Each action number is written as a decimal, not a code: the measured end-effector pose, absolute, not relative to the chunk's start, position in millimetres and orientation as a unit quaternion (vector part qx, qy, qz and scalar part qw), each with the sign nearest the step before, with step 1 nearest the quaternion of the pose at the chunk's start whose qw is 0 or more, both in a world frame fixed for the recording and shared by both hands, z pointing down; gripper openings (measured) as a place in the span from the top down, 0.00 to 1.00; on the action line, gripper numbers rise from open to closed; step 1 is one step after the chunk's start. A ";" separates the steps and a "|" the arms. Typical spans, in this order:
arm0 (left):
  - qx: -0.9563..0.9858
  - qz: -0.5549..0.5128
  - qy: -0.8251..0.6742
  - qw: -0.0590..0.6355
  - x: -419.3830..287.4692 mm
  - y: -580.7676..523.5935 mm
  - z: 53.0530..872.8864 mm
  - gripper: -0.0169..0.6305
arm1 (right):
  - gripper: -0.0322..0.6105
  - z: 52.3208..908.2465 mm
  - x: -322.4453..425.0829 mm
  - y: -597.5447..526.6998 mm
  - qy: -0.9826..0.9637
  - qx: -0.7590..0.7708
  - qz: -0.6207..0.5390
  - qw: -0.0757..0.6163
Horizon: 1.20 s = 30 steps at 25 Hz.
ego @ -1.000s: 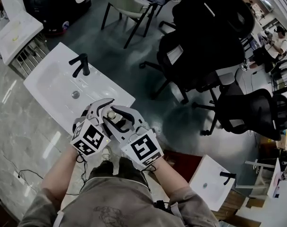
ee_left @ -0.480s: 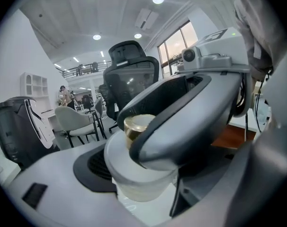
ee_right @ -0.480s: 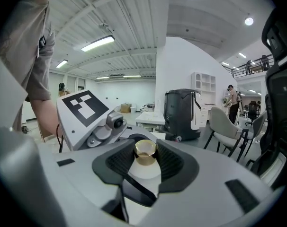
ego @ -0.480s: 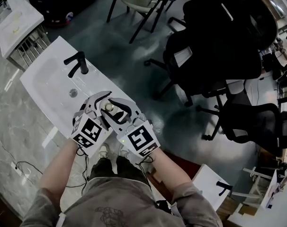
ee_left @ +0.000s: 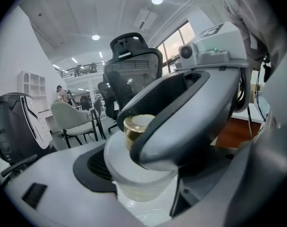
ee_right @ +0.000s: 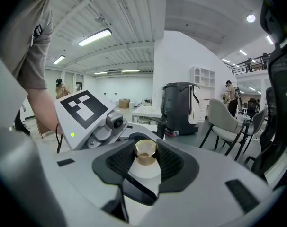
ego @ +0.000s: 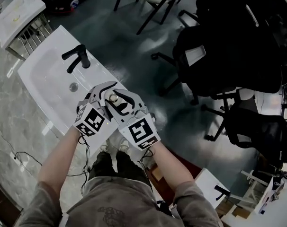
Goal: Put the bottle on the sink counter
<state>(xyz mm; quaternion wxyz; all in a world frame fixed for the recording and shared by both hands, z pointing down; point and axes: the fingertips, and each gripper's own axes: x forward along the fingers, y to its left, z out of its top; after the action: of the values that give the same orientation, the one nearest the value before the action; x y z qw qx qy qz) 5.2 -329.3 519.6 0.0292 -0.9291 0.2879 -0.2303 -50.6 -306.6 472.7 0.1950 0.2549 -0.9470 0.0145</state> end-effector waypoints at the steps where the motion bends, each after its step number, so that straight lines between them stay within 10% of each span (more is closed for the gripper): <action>1: -0.930 -0.229 0.287 0.029 5.5 -332.1 524.7 0.46 | 0.72 478.0 -50.3 -309.6 -0.946 0.255 0.017 0.197; 30: -0.936 -0.242 0.255 -0.008 2.1 -366.2 636.3 0.46 | 0.72 589.6 -55.2 -351.5 -0.928 0.281 0.075 0.232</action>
<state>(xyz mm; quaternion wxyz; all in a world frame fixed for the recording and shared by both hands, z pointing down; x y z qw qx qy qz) 2.1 -366.2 636.3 -0.0081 -0.9363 0.2547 -0.2416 -55.2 -351.5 589.6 0.2325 0.2815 -0.9280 0.0747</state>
